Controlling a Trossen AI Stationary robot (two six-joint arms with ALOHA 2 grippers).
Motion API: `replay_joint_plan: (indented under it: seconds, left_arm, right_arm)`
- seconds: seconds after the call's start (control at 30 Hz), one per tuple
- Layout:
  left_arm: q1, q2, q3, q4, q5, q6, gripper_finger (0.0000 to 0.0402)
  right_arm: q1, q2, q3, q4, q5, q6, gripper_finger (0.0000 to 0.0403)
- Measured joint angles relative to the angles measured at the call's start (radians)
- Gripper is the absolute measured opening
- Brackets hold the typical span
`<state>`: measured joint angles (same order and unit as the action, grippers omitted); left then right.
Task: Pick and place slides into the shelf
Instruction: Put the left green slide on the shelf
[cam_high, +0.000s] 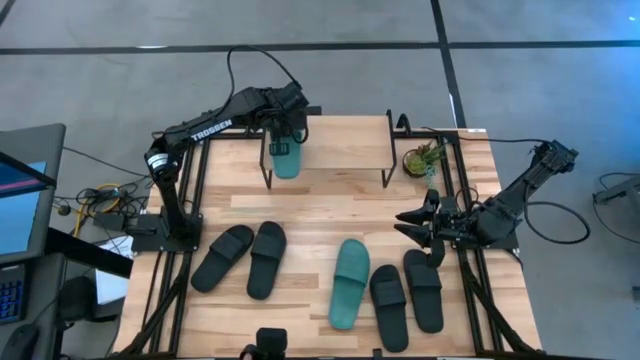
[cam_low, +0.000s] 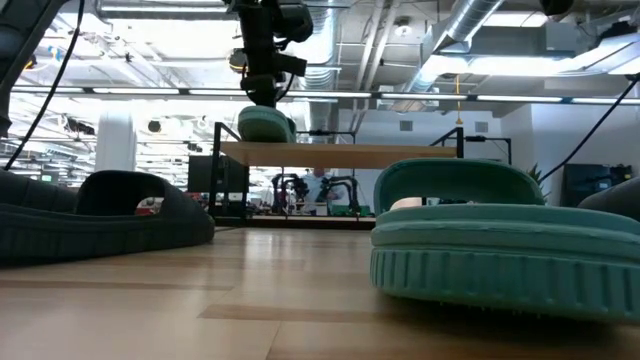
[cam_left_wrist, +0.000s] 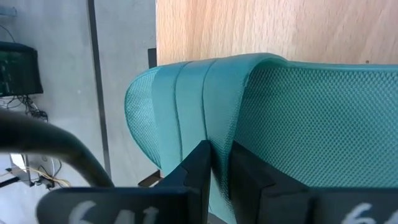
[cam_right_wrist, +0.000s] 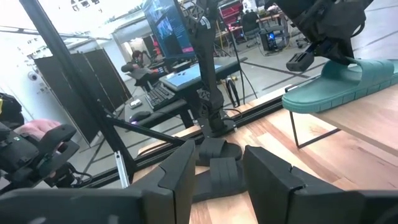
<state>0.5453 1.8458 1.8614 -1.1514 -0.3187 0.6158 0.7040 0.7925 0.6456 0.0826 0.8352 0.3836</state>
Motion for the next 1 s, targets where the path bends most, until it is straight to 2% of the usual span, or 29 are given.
replay_joint_plan:
  seconds: [0.37,1.0]
  left_arm:
    - [0.0,0.0,0.0,-0.007,0.009,0.056,0.0032]
    - [0.003,0.0,0.0,-0.03,0.045,0.019,0.0032]
  right_arm:
    - [0.0,0.0,0.0,0.0,0.0,0.0,0.0122]
    - [0.0,0.0,0.0,-0.001,0.0,-0.002,0.0122]
